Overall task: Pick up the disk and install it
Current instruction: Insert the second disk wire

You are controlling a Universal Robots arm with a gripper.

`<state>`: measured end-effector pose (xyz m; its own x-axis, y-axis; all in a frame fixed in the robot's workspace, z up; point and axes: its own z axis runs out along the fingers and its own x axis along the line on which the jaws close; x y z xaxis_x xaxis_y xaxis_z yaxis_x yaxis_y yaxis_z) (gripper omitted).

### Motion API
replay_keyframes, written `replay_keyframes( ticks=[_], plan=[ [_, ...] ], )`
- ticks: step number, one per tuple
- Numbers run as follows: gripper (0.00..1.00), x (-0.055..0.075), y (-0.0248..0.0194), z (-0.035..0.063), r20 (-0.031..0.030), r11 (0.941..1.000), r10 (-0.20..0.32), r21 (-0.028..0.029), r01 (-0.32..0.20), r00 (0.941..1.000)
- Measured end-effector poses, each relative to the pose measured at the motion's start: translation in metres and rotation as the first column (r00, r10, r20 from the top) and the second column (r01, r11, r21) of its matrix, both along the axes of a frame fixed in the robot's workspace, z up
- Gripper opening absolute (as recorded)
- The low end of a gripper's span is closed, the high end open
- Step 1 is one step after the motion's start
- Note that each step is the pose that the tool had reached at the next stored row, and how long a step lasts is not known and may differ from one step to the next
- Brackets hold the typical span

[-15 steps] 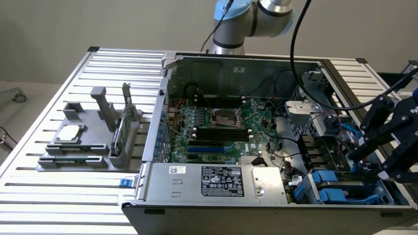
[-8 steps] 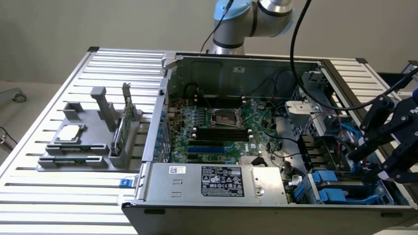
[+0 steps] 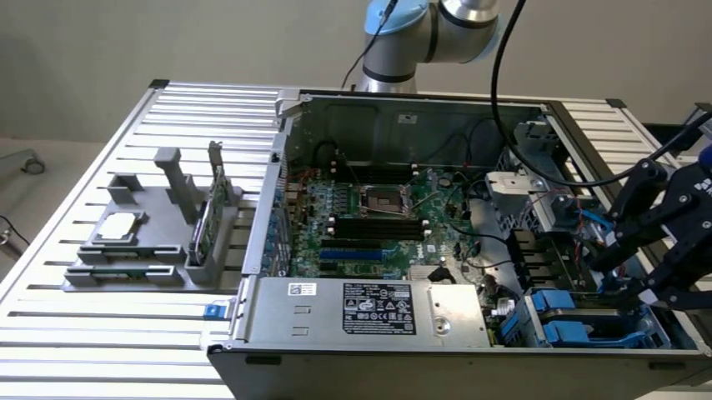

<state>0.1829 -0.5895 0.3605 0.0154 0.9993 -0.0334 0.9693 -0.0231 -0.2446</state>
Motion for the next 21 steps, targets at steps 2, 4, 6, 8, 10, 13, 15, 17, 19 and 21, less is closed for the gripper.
replay_keyframes(
  ticks=[2,4,6,8,10,13,15,17,19,21],
  plan=[
    [0.45,0.0,0.0,0.0001,-0.0017,1.0,0.0,-0.0001,0.0,1.0],
    [0.45,0.0004,0.0,0.0001,-0.002,1.0,0.0,-0.0002,0.0,1.0],
    [0.45,0.0011,0.0,0.0001,-0.002,1.0,0.0,-0.0002,0.0,1.0],
    [0.45,0.0018,0.0,0.0,-0.0021,1.0,0.0,-0.0001,0.0,1.0],
    [0.45,0.0021,0.0,-0.0001,-0.0021,1.0,0.0,-0.0001,0.0,1.0],
    [0.45,0.0022,0.0,-0.0001,-0.0021,1.0,0.0,-0.0002,0.0,1.0],
    [0.45,0.0022,0.0,-0.0002,-0.002,1.0,0.0,-0.0003,0.0,1.0],
    [0.37,0.0022,0.0,-0.0003,-0.0021,1.0,0.0,-0.0001,0.0,1.0],
    [0.3,0.0022,0.0,-0.0003,-0.0021,1.0,0.0,-0.0001,0.0,1.0],
    [0.3,0.0022,0.0,-0.0004,-0.0023,1.0,0.0,-0.0002,0.0,1.0]
  ],
)
